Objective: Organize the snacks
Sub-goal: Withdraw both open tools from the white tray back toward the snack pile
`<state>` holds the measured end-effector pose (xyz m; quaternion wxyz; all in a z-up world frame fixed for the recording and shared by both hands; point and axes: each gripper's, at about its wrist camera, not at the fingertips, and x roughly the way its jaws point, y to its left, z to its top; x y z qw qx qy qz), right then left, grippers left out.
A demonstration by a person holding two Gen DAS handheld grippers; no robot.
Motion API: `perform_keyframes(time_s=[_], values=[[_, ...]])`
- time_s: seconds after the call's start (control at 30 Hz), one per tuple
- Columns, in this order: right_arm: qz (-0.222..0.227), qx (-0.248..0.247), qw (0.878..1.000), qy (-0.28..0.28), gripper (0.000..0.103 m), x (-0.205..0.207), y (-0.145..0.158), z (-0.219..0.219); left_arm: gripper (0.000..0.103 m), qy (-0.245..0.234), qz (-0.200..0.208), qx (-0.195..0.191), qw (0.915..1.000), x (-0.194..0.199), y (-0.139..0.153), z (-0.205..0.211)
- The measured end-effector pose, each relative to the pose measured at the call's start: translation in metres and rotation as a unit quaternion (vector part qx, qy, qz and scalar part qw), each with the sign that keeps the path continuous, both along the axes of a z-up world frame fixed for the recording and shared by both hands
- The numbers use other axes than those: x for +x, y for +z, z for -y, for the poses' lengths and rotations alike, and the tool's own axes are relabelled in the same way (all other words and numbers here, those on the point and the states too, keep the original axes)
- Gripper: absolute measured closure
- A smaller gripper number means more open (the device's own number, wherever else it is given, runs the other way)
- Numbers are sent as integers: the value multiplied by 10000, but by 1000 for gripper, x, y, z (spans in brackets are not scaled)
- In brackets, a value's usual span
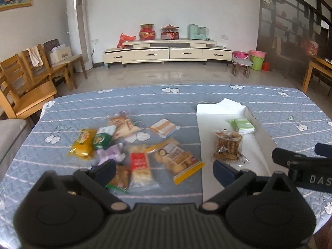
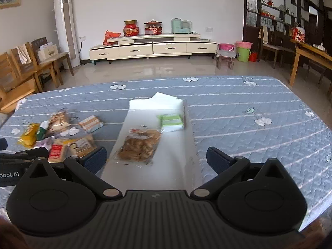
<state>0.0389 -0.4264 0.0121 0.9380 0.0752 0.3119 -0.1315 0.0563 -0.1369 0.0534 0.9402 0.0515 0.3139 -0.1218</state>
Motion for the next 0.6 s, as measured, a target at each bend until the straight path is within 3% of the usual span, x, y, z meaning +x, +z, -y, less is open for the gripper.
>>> perform_keyframes(time_s=[0.6], values=[[-128, -50, 9983, 567, 0, 4, -12, -55, 4, 309, -31, -24, 9995, -22, -10, -55]])
